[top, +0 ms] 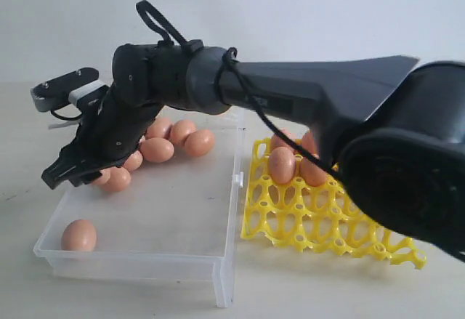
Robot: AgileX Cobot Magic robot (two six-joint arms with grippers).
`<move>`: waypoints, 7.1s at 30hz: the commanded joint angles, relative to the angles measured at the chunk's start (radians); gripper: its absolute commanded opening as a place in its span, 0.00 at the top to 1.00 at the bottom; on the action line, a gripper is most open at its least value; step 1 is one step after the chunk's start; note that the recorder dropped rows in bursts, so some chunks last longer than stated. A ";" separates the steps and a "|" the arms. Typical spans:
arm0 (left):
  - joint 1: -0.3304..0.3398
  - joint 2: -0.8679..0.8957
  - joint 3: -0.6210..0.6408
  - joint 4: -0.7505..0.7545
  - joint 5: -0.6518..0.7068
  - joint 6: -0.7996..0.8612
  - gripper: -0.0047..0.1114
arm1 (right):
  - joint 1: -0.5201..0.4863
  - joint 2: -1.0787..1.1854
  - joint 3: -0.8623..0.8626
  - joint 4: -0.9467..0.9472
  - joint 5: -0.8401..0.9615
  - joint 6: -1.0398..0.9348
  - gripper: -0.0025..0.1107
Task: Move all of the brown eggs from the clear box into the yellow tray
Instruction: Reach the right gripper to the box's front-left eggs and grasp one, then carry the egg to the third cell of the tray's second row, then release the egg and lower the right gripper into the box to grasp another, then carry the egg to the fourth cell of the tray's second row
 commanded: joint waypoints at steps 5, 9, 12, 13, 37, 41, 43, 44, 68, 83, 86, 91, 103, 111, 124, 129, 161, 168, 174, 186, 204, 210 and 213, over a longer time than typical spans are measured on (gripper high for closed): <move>0.001 -0.006 -0.004 -0.002 -0.004 0.002 0.96 | -0.009 -0.373 0.565 -0.003 -0.525 -0.011 0.98; 0.001 -0.006 -0.004 -0.002 -0.004 0.002 0.96 | -0.048 -0.600 0.901 0.039 -0.823 -0.011 0.98; 0.001 -0.006 -0.004 -0.002 -0.004 0.002 0.96 | -0.102 -0.758 1.118 0.112 -0.966 -0.011 0.98; 0.001 -0.006 -0.004 -0.002 -0.004 0.002 0.96 | -0.123 -0.791 1.164 0.131 -0.981 -0.011 0.98; 0.001 -0.006 -0.004 -0.002 -0.004 0.002 0.96 | -0.486 -0.700 1.385 0.089 -1.003 0.155 0.98; 0.001 -0.006 -0.004 -0.002 -0.004 0.002 0.96 | -0.486 -0.656 1.366 0.074 -0.998 0.174 0.98; 0.001 -0.006 -0.004 -0.002 -0.004 0.002 0.96 | -0.486 -0.646 1.367 0.071 -1.000 0.174 0.98; 0.001 -0.006 -0.004 -0.002 -0.004 0.002 0.96 | -0.486 -0.645 1.367 0.071 -1.003 0.174 0.98; 0.001 -0.006 -0.004 -0.002 -0.004 0.002 0.96 | -0.486 -0.642 1.367 0.051 -1.008 0.172 0.37; 0.001 -0.006 -0.004 -0.002 -0.004 0.002 0.96 | -0.466 -0.797 1.204 0.022 -0.685 0.098 0.90; 0.001 -0.006 -0.004 -0.002 -0.004 0.002 0.96 | -0.382 -0.796 1.043 0.027 -0.473 0.014 0.95; 0.001 -0.006 -0.004 -0.002 -0.004 0.002 0.96 | -0.214 -0.625 0.775 0.076 -0.219 -0.024 0.74; 0.001 -0.006 -0.004 -0.002 -0.004 0.002 0.96 | -0.059 -0.131 0.291 0.416 0.014 -0.026 0.50; 0.001 -0.006 -0.004 -0.002 -0.004 0.002 0.96 | -0.041 -0.068 0.289 0.508 0.014 -0.019 0.50; 0.001 -0.006 -0.004 -0.002 -0.004 0.002 0.96 | -0.036 0.011 0.185 0.521 0.078 -0.019 0.50; 0.001 -0.006 -0.004 -0.002 -0.004 0.002 0.96 | -0.032 0.035 0.186 0.532 0.103 -0.019 0.50; 0.001 -0.006 -0.004 -0.002 -0.004 0.002 0.96 | -0.025 -0.332 0.577 0.227 -0.415 -0.034 0.98; 0.001 -0.006 -0.004 -0.002 -0.004 0.002 0.96 | -0.058 -0.616 0.960 0.217 -0.730 -0.073 0.98; 0.001 -0.006 -0.004 -0.002 -0.004 0.002 0.96 | -0.181 -0.794 1.204 0.217 -0.768 -0.075 0.98; 0.001 -0.006 -0.004 -0.002 -0.004 0.002 0.96 | -0.451 -0.890 1.358 0.155 -0.709 -0.082 0.98; 0.001 -0.006 -0.004 -0.002 -0.004 0.002 0.96 | -0.626 -0.849 1.358 0.078 -0.707 -0.028 0.98; 0.001 -0.006 -0.004 -0.002 -0.004 0.002 0.96 | -0.626 -0.777 1.368 0.073 -0.745 -0.017 0.98; 0.001 -0.006 -0.004 -0.002 -0.004 0.002 0.96 | -0.626 -0.755 1.368 0.073 -0.749 -0.017 0.98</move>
